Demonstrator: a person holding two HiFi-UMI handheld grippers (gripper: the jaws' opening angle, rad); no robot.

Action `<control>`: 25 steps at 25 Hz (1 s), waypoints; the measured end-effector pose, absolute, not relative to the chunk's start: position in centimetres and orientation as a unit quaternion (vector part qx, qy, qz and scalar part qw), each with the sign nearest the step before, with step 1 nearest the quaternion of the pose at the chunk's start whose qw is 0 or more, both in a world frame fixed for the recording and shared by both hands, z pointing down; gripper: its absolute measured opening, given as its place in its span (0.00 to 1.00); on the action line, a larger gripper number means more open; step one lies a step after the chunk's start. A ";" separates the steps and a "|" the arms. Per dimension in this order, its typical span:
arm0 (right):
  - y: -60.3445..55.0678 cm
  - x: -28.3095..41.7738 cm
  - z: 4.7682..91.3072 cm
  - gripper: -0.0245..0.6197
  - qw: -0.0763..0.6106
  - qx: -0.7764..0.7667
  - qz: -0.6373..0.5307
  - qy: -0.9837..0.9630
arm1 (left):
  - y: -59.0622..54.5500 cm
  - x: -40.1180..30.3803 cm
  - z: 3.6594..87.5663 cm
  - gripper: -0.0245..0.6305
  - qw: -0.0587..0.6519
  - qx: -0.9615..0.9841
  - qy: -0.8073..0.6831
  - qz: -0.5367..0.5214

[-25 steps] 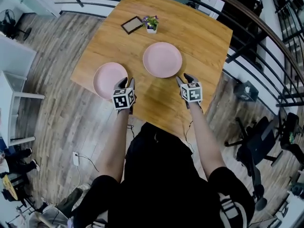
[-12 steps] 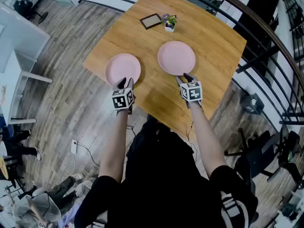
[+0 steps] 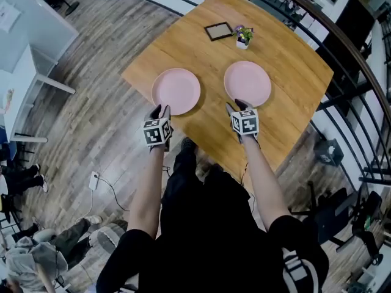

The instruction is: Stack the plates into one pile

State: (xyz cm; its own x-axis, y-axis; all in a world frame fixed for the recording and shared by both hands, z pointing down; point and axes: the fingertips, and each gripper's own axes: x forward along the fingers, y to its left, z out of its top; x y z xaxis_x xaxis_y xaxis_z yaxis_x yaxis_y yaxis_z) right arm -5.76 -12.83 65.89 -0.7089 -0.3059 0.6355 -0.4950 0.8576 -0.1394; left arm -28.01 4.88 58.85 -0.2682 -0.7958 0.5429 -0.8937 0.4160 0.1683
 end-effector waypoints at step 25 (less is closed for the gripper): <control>-12.2 -19.5 70.6 0.31 0.346 0.208 0.206 -0.892 | 3.5 -40.0 65.1 0.22 0.351 0.529 -0.767 0.094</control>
